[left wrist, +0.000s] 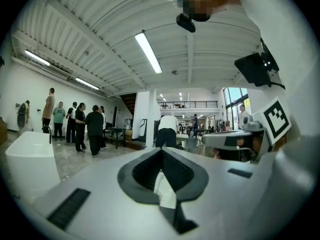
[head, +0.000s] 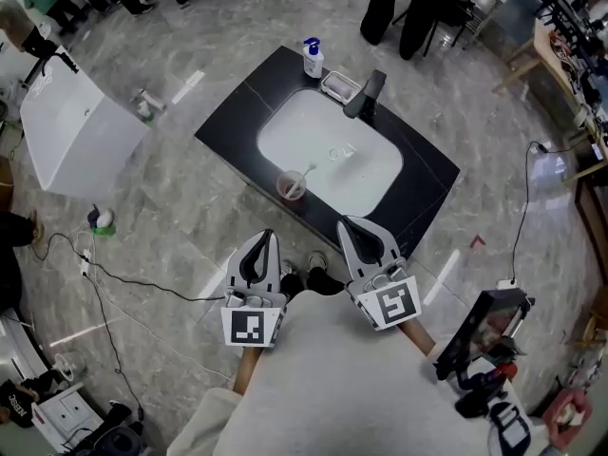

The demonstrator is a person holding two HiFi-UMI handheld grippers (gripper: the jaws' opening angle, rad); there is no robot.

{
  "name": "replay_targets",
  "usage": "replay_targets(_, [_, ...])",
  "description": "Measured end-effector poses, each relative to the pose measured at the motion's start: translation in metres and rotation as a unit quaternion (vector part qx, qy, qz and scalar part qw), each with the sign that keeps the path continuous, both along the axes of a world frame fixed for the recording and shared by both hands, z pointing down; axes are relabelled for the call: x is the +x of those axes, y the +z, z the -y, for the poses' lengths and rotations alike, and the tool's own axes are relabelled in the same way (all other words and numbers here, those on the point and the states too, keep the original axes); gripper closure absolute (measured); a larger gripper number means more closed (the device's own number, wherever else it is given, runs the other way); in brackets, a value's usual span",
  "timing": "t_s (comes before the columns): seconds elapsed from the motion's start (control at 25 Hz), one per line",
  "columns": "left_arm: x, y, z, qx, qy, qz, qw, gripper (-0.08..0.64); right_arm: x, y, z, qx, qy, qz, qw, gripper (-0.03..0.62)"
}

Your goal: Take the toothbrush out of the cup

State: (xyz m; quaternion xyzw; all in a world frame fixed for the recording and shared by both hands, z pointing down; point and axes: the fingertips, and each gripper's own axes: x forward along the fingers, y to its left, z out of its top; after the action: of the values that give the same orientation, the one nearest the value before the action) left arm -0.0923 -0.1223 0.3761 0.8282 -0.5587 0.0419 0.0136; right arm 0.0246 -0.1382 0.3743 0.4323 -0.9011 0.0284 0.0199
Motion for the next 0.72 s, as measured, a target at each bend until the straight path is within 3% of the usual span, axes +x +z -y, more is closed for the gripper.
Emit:
replay_targets(0.16, [-0.009,0.005,0.005,-0.013,0.009,-0.002,0.9999,0.557,-0.008,0.003,0.004,-0.01,0.014,-0.001,1.0,0.589])
replay_targets(0.32, [-0.016,0.011,0.005,-0.035,0.003,-0.033,0.9988,0.557,-0.017,0.011,0.002,-0.025,0.018,-0.01,0.999,0.589])
replay_targets(0.52, [-0.025,0.031,0.008,-0.047,0.011,-0.004,0.9988,0.557,-0.023,0.027,0.006,-0.047,0.018,-0.014,0.999,0.589])
replay_targets(0.72, [-0.02,0.048,0.012,-0.068,0.011,-0.021,0.9974,0.557,-0.021,0.047,0.005,-0.074,0.018,-0.019,0.997,0.589])
